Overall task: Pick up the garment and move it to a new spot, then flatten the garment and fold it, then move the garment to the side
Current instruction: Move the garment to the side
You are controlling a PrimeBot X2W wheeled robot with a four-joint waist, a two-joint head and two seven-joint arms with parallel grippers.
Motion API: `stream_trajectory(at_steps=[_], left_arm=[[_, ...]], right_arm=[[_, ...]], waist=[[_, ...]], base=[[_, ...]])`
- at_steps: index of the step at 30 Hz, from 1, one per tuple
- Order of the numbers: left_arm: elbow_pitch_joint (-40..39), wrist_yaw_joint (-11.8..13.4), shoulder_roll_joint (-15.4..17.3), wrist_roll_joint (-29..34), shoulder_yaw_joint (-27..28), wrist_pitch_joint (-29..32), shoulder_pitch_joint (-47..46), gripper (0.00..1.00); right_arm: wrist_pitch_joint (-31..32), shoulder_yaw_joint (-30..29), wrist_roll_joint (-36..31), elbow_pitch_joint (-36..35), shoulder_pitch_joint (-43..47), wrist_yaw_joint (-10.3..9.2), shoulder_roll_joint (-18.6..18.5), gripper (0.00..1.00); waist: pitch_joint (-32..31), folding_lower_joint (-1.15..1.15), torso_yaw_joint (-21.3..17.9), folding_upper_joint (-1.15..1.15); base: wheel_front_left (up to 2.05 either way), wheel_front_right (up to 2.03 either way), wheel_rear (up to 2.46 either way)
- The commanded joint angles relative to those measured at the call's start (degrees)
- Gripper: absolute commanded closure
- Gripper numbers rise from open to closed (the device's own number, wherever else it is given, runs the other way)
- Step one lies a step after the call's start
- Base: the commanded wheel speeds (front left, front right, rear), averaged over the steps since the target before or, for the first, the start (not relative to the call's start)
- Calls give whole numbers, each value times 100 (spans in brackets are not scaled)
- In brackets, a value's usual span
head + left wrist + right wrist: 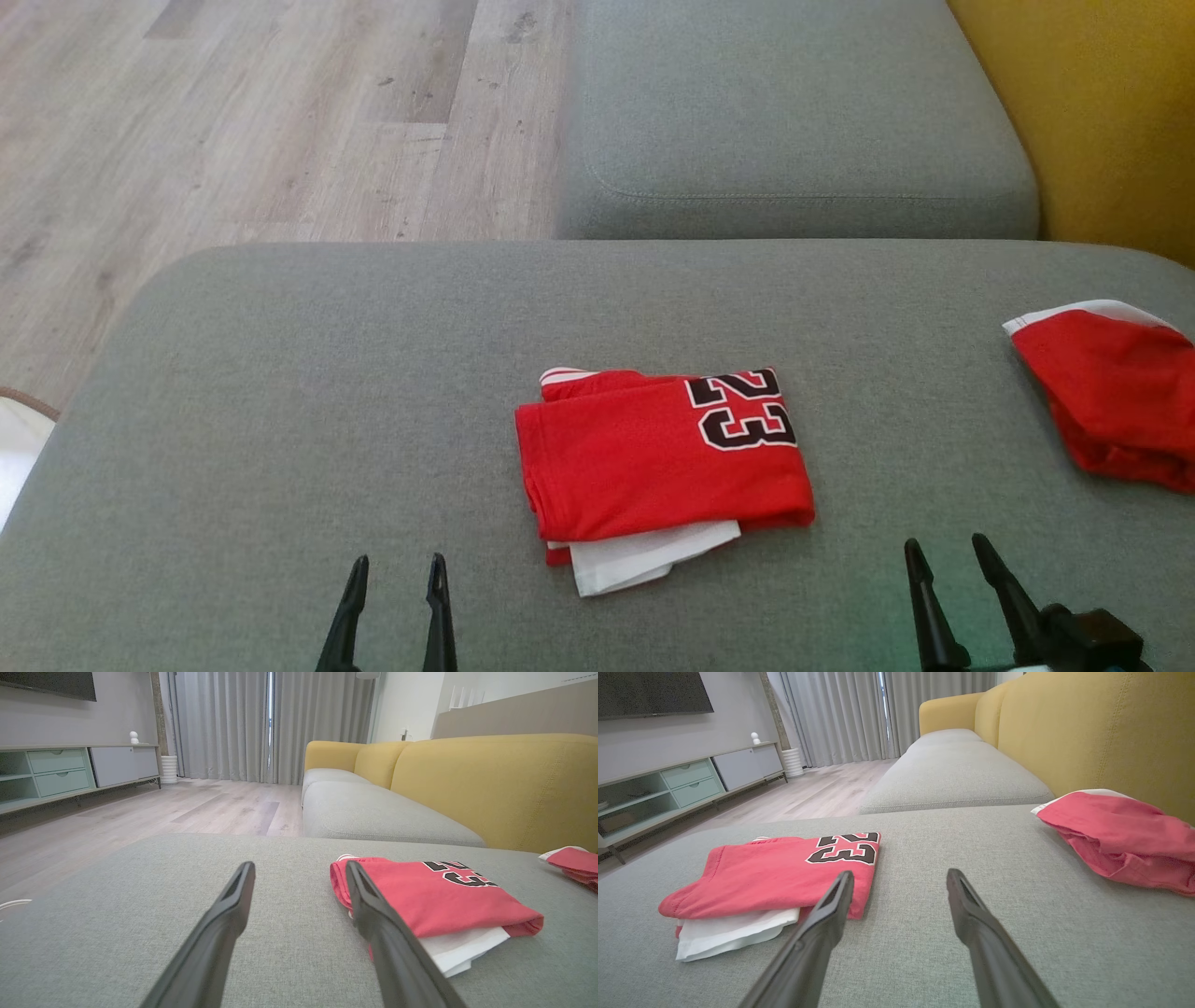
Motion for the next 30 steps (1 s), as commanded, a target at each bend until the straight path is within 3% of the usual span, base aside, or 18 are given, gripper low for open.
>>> stream_trajectory(at_steps=[1, 21, 30], left_arm=[[-148, -1, -62, 46, 163, -55, -231, 0], [-155, 9, -62, 37, 128, -55, -227, 0], [-160, 19, -62, 39, -9, -55, -398, 0]], right_arm=[[-64, 118, -66, -190, -269, 39, -91, 0], [-64, 83, -163, -227, -244, 39, -106, 0], [-64, 237, -52, -10, -659, 39, -174, 0]], waist=[[4, 0, 11, 0], [147, 0, 47, 0], [558, 0, 139, 0]], base=[[0, 0, 0], [0, 0, 0], [0, 0, 0]])
